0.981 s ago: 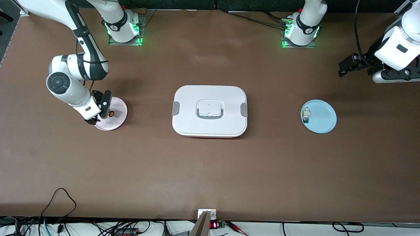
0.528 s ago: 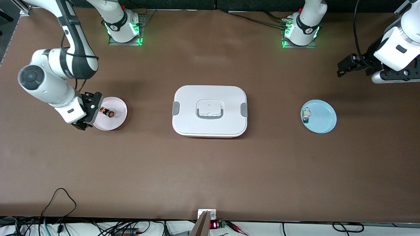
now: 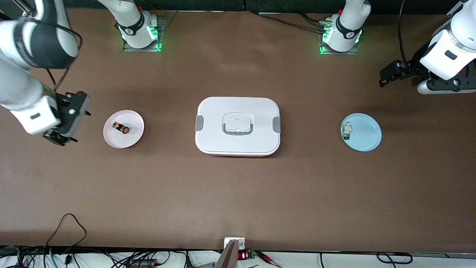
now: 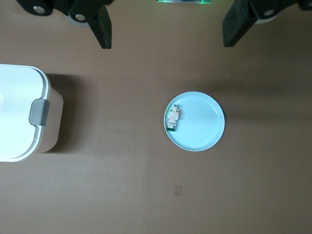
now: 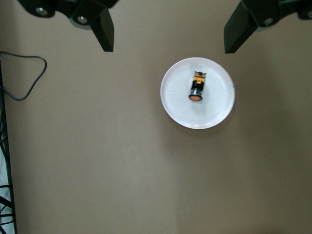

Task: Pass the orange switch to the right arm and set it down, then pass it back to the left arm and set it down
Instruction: 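Open the right gripper and lift it away from the plate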

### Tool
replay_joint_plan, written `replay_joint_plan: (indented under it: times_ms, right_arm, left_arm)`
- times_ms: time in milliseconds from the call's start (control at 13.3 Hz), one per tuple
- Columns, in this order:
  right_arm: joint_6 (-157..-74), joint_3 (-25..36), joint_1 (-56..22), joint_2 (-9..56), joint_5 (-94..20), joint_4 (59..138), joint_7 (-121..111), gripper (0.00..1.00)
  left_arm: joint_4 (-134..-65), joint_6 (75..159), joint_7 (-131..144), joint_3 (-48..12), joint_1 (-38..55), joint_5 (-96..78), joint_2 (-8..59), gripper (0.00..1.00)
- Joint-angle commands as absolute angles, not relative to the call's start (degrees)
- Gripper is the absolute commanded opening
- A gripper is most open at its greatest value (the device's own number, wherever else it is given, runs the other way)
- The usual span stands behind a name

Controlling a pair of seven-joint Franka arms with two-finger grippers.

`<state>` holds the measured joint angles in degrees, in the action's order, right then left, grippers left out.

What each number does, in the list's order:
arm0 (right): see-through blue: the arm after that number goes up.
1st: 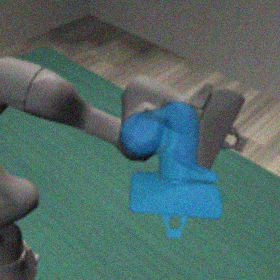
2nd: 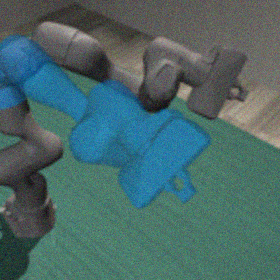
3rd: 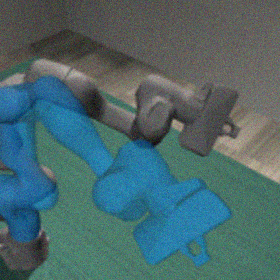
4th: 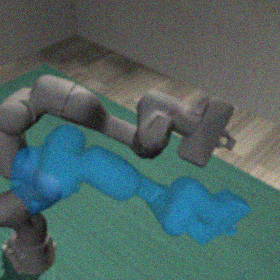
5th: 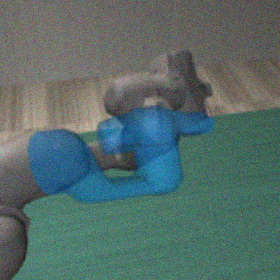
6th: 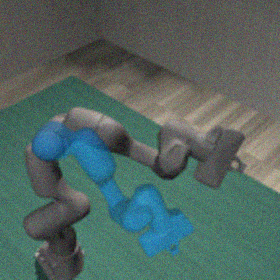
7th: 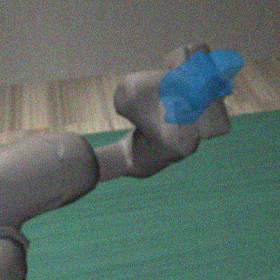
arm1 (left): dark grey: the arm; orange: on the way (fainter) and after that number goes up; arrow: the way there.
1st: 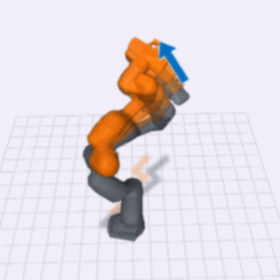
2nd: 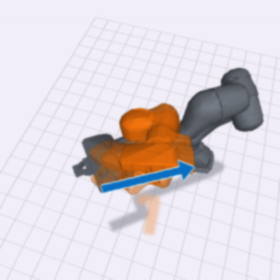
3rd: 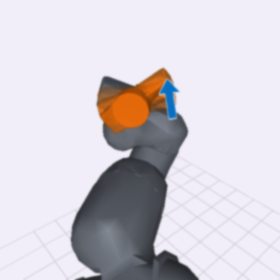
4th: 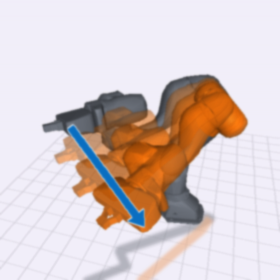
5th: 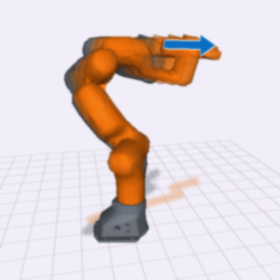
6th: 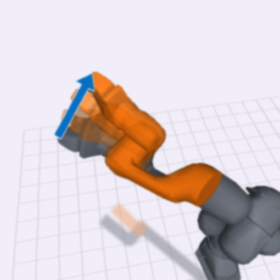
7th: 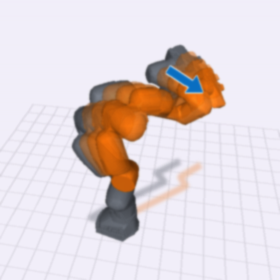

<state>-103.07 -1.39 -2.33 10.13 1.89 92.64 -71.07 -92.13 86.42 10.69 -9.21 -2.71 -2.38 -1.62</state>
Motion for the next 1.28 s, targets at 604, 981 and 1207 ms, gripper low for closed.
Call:
replay_joint_plan:
  times_ms: [604,981,1207]
  right_arm:
    - [-92.38,0.00,-2.02,7.47,-5.64,87.63,-10.20,1.00]
    - [-92.37,0.26,-1.76,7.56,4.92,87.80,-9.85,1.00]
    - [-92.20,0.44,-1.76,7.38,5.36,87.71,1.20,1.00]
  left_arm:
    - [-92.46,86.92,6.94,-9.23,-3.43,-2.55,-1.58,1.00]
    - [-92.46,86.92,7.03,-9.23,-3.43,-2.72,-1.49,1.00]
    - [-92.46,86.92,7.03,-9.14,-3.51,-2.72,-1.49,1.00]
